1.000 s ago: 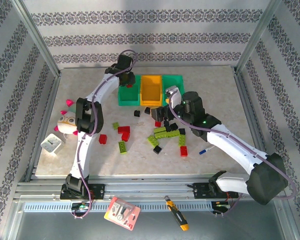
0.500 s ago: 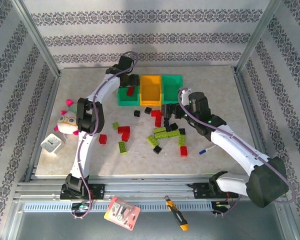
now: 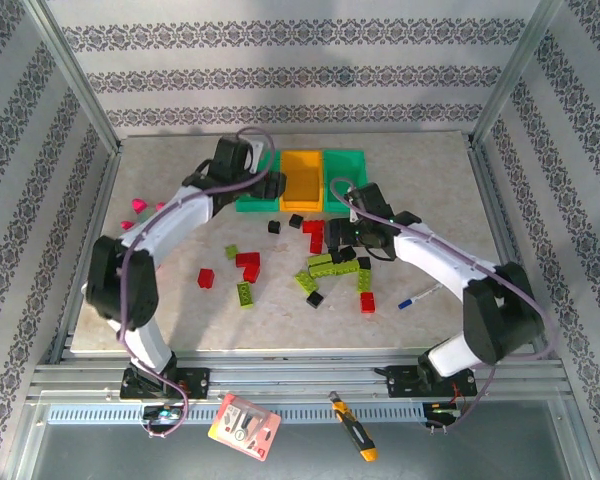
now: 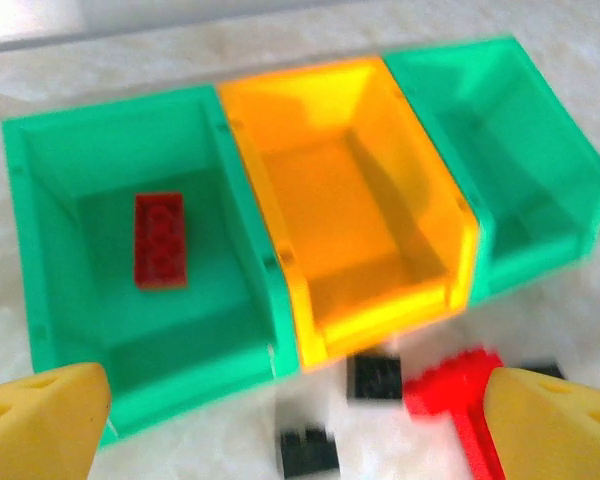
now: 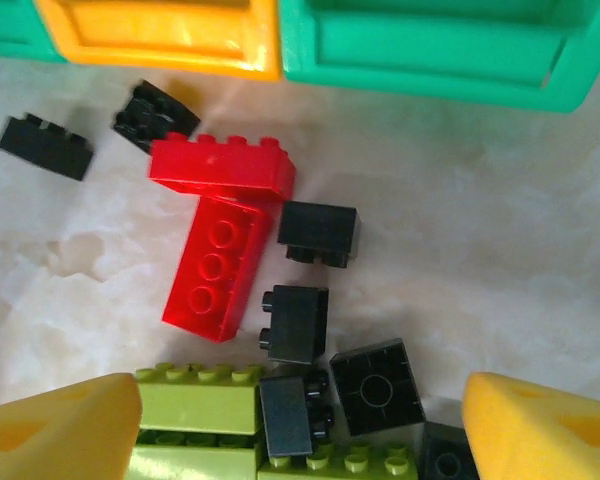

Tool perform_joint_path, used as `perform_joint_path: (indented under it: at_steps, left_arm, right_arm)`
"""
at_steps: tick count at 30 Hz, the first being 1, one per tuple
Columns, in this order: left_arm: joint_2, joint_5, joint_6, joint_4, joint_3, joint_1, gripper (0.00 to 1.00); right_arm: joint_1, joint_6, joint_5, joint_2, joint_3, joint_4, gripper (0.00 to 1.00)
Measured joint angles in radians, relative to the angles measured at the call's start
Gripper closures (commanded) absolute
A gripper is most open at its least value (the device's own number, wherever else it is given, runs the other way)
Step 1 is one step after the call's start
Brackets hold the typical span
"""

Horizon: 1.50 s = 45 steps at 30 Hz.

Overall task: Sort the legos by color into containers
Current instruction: Pick up the lego from the center of the table.

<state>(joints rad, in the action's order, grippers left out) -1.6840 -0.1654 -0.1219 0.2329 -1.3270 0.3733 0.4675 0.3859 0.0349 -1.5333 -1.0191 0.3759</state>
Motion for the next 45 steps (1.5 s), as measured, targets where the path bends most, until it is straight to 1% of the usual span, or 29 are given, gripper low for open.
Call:
perform_joint_path:
  at_steps: [1,3,6,7,9,12,14,19,21,27,35,42,45]
  left_arm:
    - [0.039,-0.009,0.023,-0.026,0.063,0.009,0.00]
    - [0.129,-0.034,0.075,-0.069,0.198,0.038,0.01]
    - [0.225,-0.069,0.135,-0.104,0.326,0.084,0.01]
    - [0.251,-0.076,0.150,-0.116,0.358,0.099,0.01]
    - [0.315,-0.091,0.176,-0.158,0.438,0.135,0.01]
    - [0.399,-0.098,0.183,-0.232,0.554,0.179,0.01]
    - [0.427,-0.100,0.182,-0.267,0.603,0.191,0.01]
    - [0.434,-0.096,0.182,-0.287,0.630,0.197,0.01]
    - [0.434,-0.093,0.182,-0.294,0.630,0.198,0.01]
    - [0.432,-0.092,0.194,-0.307,0.630,0.209,0.01]
    - [0.431,-0.089,0.201,-0.323,0.632,0.209,0.01]
    - [0.424,-0.089,0.201,-0.338,0.648,0.209,0.01]
    - [0.416,-0.089,0.200,-0.349,0.648,0.209,0.01]
  right_arm:
    - [0.000,0.005,-0.002,-0.025,-0.014,0.006,0.25]
    - [0.000,0.009,-0.001,-0.083,-0.051,0.014,0.26]
    - [0.000,0.010,-0.001,-0.163,-0.103,0.023,0.29]
    - [0.000,0.010,0.000,-0.182,-0.116,0.025,0.31]
    - [0.000,0.012,-0.001,-0.231,-0.153,0.034,0.38]
    - [0.000,0.008,-0.003,-0.299,-0.212,0.043,0.43]
    - [0.000,0.006,-0.010,-0.340,-0.238,0.044,0.47]
    - [0.000,-0.006,-0.022,-0.414,-0.293,0.066,0.54]
    - [0.000,-0.014,-0.024,-0.436,-0.317,0.072,0.60]
    - [0.000,-0.025,-0.038,-0.460,-0.362,0.078,0.71]
    - [-0.001,-0.023,-0.045,-0.451,-0.364,0.089,0.74]
    - [-0.014,-0.023,-0.046,-0.267,-0.352,0.115,0.74]
    - [-0.034,-0.034,-0.047,-0.230,-0.389,0.112,0.73]
